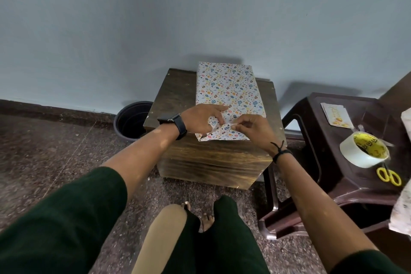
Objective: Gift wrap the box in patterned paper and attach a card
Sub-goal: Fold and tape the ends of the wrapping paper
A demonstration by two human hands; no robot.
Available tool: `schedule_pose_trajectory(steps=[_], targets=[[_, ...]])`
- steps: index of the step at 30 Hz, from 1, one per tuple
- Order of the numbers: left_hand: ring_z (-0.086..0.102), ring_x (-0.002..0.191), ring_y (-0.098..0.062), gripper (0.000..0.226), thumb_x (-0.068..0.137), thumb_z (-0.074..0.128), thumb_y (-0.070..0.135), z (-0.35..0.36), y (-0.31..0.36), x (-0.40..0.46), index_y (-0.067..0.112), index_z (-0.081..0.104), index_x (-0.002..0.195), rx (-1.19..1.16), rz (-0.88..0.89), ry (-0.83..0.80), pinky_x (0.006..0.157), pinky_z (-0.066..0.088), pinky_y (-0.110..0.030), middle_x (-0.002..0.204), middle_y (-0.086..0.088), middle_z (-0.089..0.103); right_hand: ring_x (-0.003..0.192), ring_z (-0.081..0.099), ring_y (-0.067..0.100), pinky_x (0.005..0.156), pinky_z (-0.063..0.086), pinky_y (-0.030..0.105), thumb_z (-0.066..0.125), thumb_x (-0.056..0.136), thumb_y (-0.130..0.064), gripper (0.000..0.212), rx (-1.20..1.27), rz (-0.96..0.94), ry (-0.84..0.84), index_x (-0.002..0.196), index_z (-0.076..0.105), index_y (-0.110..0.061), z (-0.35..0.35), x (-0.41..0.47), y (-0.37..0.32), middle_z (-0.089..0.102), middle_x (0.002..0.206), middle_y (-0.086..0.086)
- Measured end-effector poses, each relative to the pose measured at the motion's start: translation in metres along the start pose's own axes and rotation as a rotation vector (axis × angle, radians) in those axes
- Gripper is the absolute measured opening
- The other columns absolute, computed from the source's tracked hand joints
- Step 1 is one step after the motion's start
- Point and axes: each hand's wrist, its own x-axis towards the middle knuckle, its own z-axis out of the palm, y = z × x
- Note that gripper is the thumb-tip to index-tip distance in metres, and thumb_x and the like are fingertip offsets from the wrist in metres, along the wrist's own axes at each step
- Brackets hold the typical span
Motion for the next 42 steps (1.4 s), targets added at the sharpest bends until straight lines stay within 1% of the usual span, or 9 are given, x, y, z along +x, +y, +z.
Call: schedule_pose_trajectory(steps=[4, 10, 13, 18, 27, 33, 35, 37, 42], targets=[[0.017, 0.145, -0.018, 0.038, 0.079, 0.059, 0.002, 0.005, -0.009, 0.002, 0.018, 0.063, 0.113, 0.222, 0.16, -0.035, 0.117, 0.012, -0.031, 0.155, -0.002, 0.025, 0.067, 0.06, -0.004, 0.066, 0.047, 0.015, 0.07, 0.084, -0.019, 0.015, -0.024, -0.037, -0.045, 0.072, 0.063, -0.022, 0.001, -0.009, 0.002, 0.065, 0.074, -0.01], [0.005, 0.147, -0.018, 0.022, 0.084, 0.059, 0.0, 0.0, -0.018, -0.001, 0.014, 0.051, 0.098, 0.474, 0.331, -0.101, 0.119, 0.012, -0.03, 0.159, 0.0, 0.009, 0.07, 0.061, 0.001, 0.07, 0.05, 0.016, 0.07, 0.084, -0.017, 0.012, 0.001, -0.048, -0.048, 0.074, 0.064, -0.017, 0.002, -0.014, 0.005, 0.066, 0.076, -0.007], [0.001, 0.147, -0.018, 0.039, 0.088, 0.056, 0.001, -0.004, -0.023, -0.001, 0.019, 0.048, 0.122, 0.638, 0.36, -0.142, 0.119, 0.018, -0.035, 0.16, -0.001, -0.001, 0.075, 0.065, 0.012, 0.072, 0.052, 0.023, 0.071, 0.083, -0.018, 0.011, 0.007, -0.044, -0.044, 0.078, 0.067, -0.01, 0.003, -0.018, 0.011, 0.069, 0.079, 0.0], [-0.01, 0.146, -0.025, 0.06, 0.09, 0.056, 0.013, 0.011, -0.026, -0.002, 0.021, 0.029, 0.143, 0.946, 0.324, -0.118, 0.12, 0.001, -0.041, 0.158, -0.007, -0.017, 0.074, 0.064, 0.004, 0.071, 0.049, 0.014, 0.071, 0.084, -0.018, 0.01, 0.022, -0.028, -0.052, 0.079, 0.068, -0.01, 0.006, -0.025, 0.015, 0.07, 0.081, 0.0], [-0.002, 0.147, -0.029, 0.05, 0.088, 0.055, 0.032, 0.013, -0.029, -0.003, 0.02, 0.043, 0.135, 0.854, 0.381, -0.037, 0.119, 0.003, -0.047, 0.159, -0.006, -0.005, 0.069, 0.062, 0.001, 0.068, 0.047, 0.01, 0.071, 0.083, -0.01, 0.009, -0.034, -0.075, -0.143, 0.076, 0.069, -0.005, 0.007, -0.031, 0.016, 0.068, 0.074, 0.0], [-0.011, 0.146, -0.027, 0.055, 0.091, 0.052, 0.036, 0.02, -0.025, -0.003, 0.024, 0.032, 0.142, 0.986, 0.277, -0.047, 0.119, -0.002, -0.046, 0.158, -0.004, -0.017, 0.076, 0.063, 0.009, 0.074, 0.05, 0.021, 0.058, 0.087, -0.013, 0.013, -0.505, -0.252, -0.309, 0.081, 0.07, -0.014, 0.025, -0.051, 0.032, 0.07, 0.082, -0.004], [-0.01, 0.146, -0.027, 0.054, 0.091, 0.052, 0.031, 0.021, -0.023, -0.004, 0.024, 0.032, 0.142, 0.995, 0.263, -0.036, 0.119, -0.001, -0.046, 0.158, -0.004, -0.016, 0.066, 0.057, 0.018, 0.064, 0.049, 0.034, 0.05, 0.087, -0.014, 0.018, -0.648, -0.371, -0.285, 0.074, 0.063, -0.011, 0.037, -0.058, 0.041, 0.064, 0.073, 0.0], [-0.009, 0.146, -0.028, 0.053, 0.093, 0.05, 0.028, 0.023, -0.022, -0.004, 0.023, 0.032, 0.142, 1.021, 0.252, -0.028, 0.119, 0.002, -0.047, 0.158, -0.005, -0.016, 0.058, 0.048, 0.022, 0.057, 0.046, 0.037, 0.042, 0.087, -0.013, 0.023, -0.681, -0.45, -0.224, 0.067, 0.054, -0.009, 0.046, -0.067, 0.05, 0.056, 0.066, 0.002], [-0.009, 0.146, -0.03, 0.053, 0.095, 0.048, 0.028, 0.025, -0.02, -0.002, 0.023, 0.027, 0.143, 1.057, 0.205, -0.027, 0.118, 0.003, -0.049, 0.158, -0.005, -0.018, 0.081, 0.066, 0.023, 0.077, 0.054, 0.034, 0.052, 0.084, -0.007, 0.014, -0.76, -0.533, -0.117, 0.083, 0.066, -0.01, 0.052, -0.082, 0.064, 0.069, 0.091, 0.003]])
